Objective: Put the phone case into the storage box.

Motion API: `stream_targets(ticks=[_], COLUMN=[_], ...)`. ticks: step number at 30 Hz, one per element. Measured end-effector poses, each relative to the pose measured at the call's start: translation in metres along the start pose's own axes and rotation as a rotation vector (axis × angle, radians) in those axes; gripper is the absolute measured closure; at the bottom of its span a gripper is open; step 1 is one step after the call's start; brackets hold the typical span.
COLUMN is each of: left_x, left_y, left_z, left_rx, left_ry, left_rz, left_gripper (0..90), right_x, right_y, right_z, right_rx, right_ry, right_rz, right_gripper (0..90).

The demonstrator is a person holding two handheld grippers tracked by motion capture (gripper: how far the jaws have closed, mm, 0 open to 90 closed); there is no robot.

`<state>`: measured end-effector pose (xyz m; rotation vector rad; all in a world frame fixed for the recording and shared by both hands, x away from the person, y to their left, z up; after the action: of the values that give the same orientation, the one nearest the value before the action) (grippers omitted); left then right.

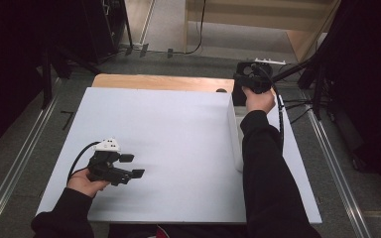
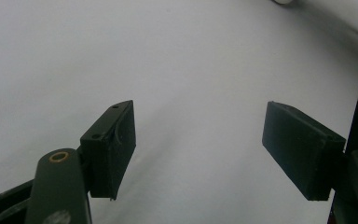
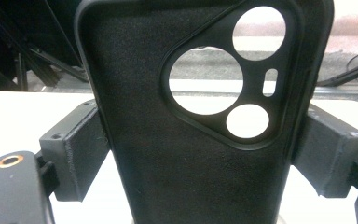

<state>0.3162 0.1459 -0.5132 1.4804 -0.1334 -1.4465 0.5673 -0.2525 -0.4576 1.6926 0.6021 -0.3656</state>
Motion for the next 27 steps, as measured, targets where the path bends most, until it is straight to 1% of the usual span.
stream_targets(ticks=[2, 5, 11, 16, 17, 19, 23, 27], left_x=[0.0, 0.0, 0.002, 0.001, 0.001, 0.002, 0.002, 0.002], left_y=[0.0, 0.0, -0.001, 0.0, 0.0, 0.0, 0.001, 0.001], left_z=[0.0, 0.0, 0.0, 0.0, -0.001, 0.0, 0.0, -0.001], left_rx=[-0.001, -0.001, 0.0, 0.002, 0.004, 0.005, 0.0, 0.001], left_ry=[-0.001, -0.001, -0.001, 0.001, -0.001, -0.002, -0.003, 0.0], left_rz=[0.0, -0.002, -0.007, -0.005, -0.007, -0.007, -0.004, -0.006], left_gripper=[25.6, 25.6, 25.5, 25.5, 25.6, 25.6, 25.6, 25.6], right_x=[0.002, 0.005, 0.008, 0.011, 0.012, 0.012, 0.012, 0.013], right_y=[-0.004, -0.011, -0.018, -0.026, -0.027, -0.031, -0.035, -0.037], right_z=[0.001, 0.002, 0.002, 0.002, 0.002, 0.002, 0.002, 0.002], right_rx=[0.013, 0.008, 0.0, -0.01, -0.003, -0.007, 0.001, -0.013], right_ry=[0.003, 0.002, 0.001, -0.006, -0.009, -0.013, -0.011, -0.016], right_rz=[-0.011, -0.026, -0.034, -0.062, -0.067, -0.076, -0.086, -0.094], right_gripper=[11.3, 11.3, 10.8, 10.5, 10.5, 10.4, 10.2, 9.9])
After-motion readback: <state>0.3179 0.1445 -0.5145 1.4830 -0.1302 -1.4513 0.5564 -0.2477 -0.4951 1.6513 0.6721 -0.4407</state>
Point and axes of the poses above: each handheld gripper's, and its own axes: x roughly forward along the jaws, y roughly out of its top, z roughly to its right, the point moved 9 cm from there along x, roughly forward along the jaws, and after that the axes turned 1 degree about y, right-handed, at the moved point
